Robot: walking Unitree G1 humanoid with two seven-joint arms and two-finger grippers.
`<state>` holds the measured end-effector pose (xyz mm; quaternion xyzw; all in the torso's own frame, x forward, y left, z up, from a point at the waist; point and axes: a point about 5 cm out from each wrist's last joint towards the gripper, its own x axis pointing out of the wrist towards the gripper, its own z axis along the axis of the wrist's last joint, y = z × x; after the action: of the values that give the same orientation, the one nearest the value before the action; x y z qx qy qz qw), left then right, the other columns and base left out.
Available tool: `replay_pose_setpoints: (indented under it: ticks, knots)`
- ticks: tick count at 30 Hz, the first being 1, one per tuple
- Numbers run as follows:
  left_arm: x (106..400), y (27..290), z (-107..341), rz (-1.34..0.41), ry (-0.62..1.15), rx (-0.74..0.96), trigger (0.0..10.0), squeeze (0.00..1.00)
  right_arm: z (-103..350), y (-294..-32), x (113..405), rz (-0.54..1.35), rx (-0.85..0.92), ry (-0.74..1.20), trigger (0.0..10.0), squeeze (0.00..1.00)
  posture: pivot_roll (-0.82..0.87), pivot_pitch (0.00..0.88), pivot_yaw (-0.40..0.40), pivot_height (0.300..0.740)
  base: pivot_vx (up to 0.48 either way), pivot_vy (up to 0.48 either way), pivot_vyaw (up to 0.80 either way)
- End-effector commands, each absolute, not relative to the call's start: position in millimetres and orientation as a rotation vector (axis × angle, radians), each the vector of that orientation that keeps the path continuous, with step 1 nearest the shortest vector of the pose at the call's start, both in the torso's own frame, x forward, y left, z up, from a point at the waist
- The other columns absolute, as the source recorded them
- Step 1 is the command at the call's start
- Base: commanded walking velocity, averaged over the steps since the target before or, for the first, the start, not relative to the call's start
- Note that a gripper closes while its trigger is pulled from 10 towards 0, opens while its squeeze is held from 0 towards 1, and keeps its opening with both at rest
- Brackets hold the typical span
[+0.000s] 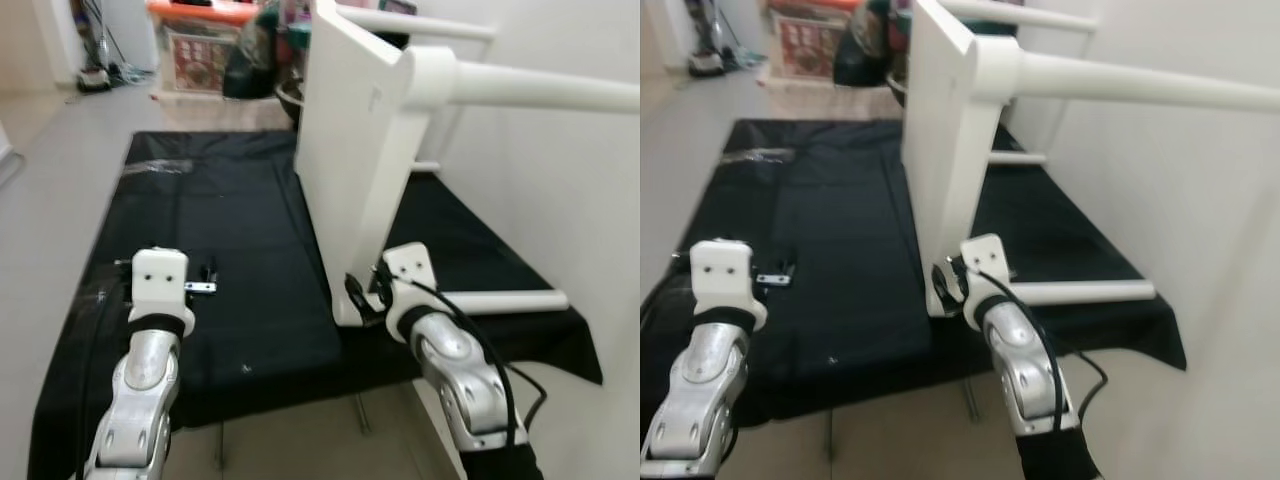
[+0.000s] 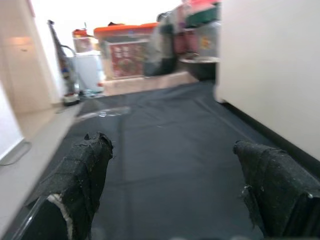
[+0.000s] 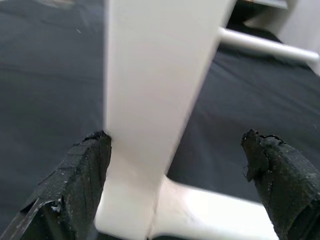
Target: Building children table
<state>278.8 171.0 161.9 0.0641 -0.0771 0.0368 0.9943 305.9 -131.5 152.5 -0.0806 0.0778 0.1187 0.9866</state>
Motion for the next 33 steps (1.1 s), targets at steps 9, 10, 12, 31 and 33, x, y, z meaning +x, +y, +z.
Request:
replay_pose_setpoints:
  ticks: [9,10,12,31,33]
  knots:
    - [279,171,156,0.075,-0.126,0.134,10.0,0.00,150,-136,306,0.200,-0.092,0.204,10.0,0.00,0.02,0.000,-0.105,0.740,0.000,0.000,0.00]
    - [279,171,156,0.075,-0.126,0.134,10.0,0.00,150,-133,307,0.209,-0.071,0.207,10.0,0.00,0.02,0.000,-0.105,0.740,0.000,0.000,0.00]
    - [279,171,156,0.075,-0.126,0.134,10.0,0.00,151,-131,307,0.217,-0.058,0.208,10.0,0.00,0.02,0.000,-0.105,0.740,0.000,0.000,0.00]
    - [275,180,157,0.115,-0.120,0.143,10.0,0.00,143,-123,323,0.208,-0.005,0.254,10.0,0.00,0.06,0.000,-0.125,0.740,0.000,0.000,0.00]
    - [274,180,156,0.116,-0.120,0.143,10.0,0.00,143,-122,325,0.199,0.008,0.253,10.0,0.00,0.06,0.000,-0.126,0.740,0.000,0.000,0.00]
